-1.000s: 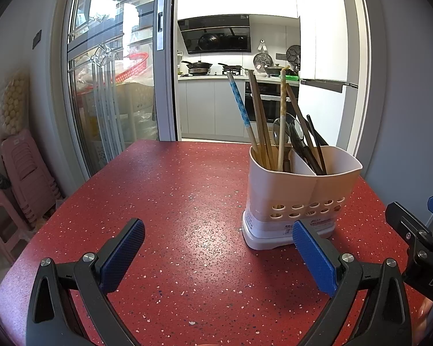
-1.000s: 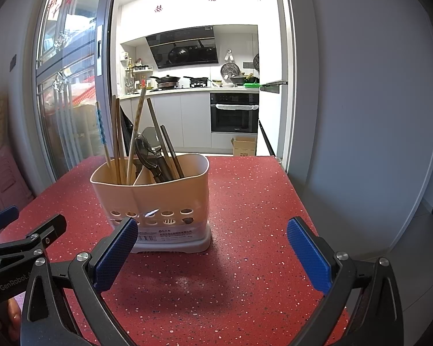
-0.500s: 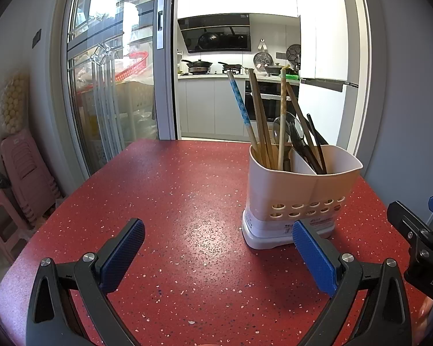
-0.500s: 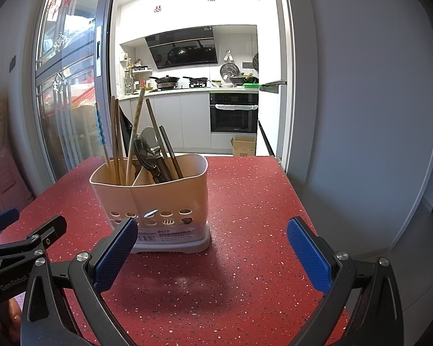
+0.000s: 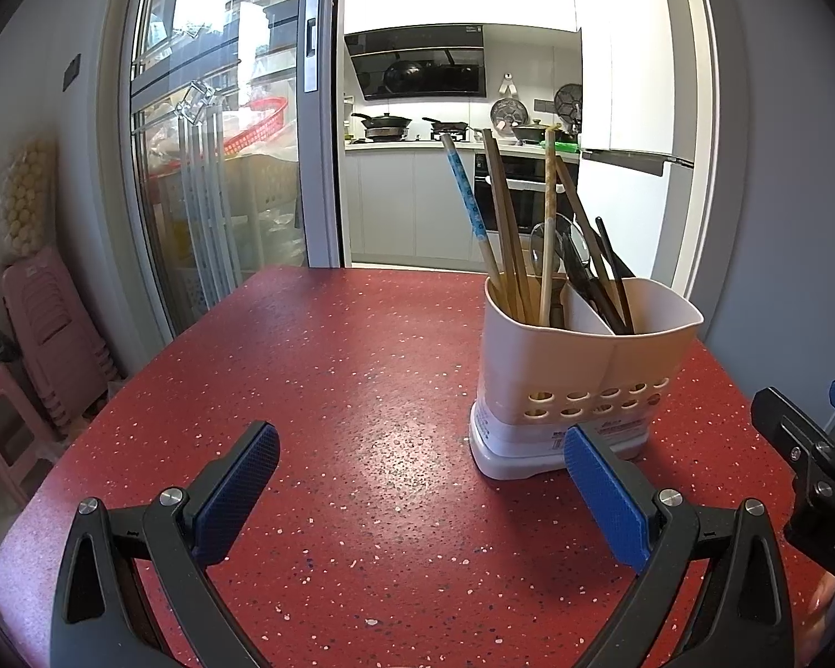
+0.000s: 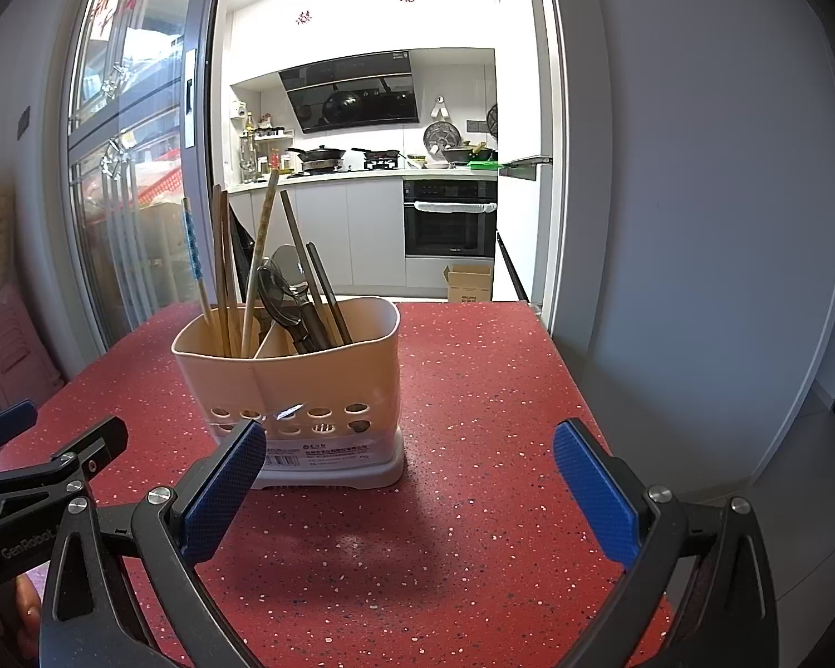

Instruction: Organize utensils

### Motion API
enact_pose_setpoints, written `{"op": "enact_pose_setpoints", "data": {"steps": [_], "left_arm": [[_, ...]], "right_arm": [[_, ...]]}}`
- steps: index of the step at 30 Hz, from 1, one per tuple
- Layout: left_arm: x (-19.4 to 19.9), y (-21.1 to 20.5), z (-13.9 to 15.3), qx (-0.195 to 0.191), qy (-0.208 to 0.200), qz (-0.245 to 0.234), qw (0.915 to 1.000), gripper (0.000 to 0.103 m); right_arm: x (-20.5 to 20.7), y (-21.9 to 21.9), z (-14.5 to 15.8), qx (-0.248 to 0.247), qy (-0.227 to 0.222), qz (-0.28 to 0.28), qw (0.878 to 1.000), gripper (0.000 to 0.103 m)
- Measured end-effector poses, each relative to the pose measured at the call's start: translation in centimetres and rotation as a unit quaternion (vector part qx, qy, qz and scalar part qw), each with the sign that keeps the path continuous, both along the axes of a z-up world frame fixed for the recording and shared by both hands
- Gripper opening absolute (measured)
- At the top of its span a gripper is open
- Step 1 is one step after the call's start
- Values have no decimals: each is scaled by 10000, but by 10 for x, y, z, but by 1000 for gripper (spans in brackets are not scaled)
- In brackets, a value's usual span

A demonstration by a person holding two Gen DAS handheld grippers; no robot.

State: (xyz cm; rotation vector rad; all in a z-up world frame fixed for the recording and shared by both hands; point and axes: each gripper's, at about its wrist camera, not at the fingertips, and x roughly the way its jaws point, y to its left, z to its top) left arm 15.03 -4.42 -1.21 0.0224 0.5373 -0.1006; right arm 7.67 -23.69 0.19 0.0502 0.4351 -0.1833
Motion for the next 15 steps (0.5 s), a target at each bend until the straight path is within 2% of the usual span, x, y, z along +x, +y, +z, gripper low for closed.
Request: {"op": "enact_pose_setpoints", "data": {"steps": [15], "left_arm": [[1,1,-1,1,31,-20,10000,103]], "right_arm": [[0,0,1,0,-10,2,10000,103]]}}
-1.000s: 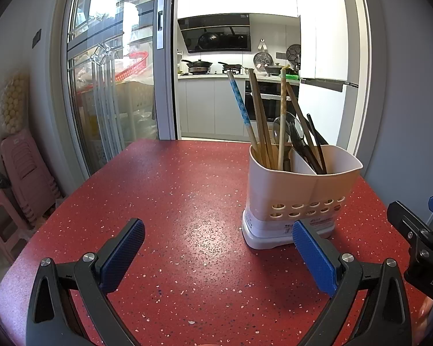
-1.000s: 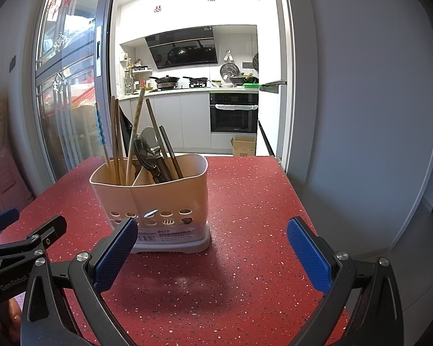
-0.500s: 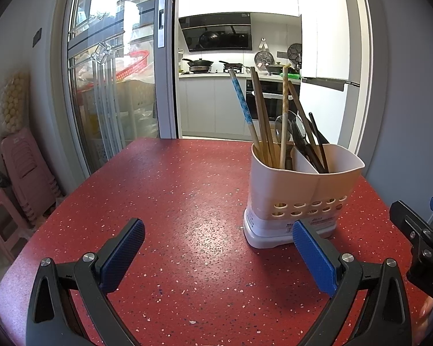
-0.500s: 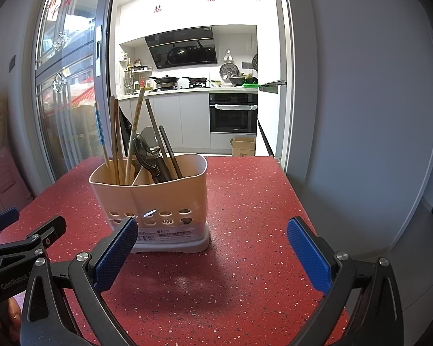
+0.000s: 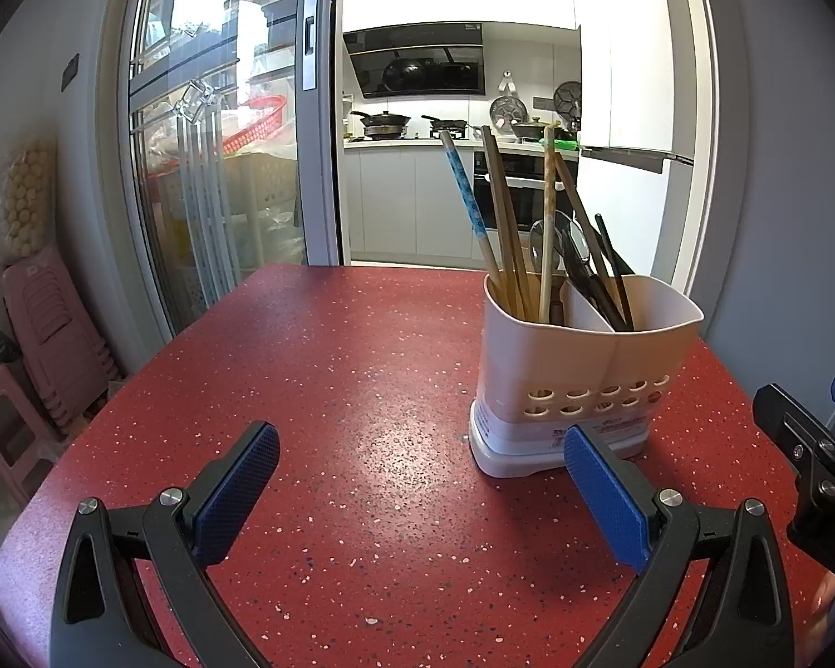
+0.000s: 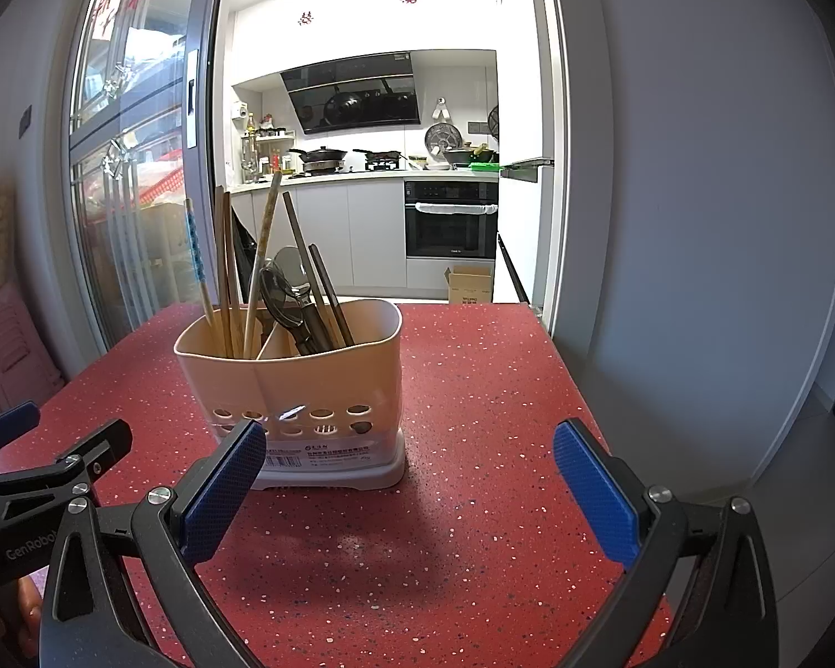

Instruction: Organize utensils

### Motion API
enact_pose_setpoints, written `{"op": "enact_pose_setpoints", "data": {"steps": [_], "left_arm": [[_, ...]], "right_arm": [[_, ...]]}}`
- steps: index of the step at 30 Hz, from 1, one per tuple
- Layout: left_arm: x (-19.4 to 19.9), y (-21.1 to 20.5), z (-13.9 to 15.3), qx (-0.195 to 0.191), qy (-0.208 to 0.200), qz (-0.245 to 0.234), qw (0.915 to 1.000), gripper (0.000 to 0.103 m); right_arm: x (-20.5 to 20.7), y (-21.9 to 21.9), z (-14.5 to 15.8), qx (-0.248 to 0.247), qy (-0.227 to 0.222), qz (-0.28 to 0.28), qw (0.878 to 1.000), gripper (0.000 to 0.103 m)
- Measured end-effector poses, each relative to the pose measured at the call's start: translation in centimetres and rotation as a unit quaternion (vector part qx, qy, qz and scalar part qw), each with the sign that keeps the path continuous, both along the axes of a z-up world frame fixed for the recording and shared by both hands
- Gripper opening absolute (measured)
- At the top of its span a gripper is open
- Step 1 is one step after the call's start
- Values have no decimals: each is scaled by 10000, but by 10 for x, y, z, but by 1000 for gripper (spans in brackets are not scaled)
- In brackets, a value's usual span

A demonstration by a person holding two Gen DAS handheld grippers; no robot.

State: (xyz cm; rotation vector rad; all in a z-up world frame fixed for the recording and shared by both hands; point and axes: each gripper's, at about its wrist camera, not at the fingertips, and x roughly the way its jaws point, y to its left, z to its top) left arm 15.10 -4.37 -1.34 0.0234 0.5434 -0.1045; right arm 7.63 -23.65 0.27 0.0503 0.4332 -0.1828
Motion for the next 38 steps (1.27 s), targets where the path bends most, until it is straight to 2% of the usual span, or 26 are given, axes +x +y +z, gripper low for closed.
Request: {"op": "enact_pose_setpoints", "data": {"steps": [38], "left_arm": [[-1,-1,0,-3,11,-110,9999,103]], "right_arm": [[-1,-2,-1,10,-5,2,10000,103]]}}
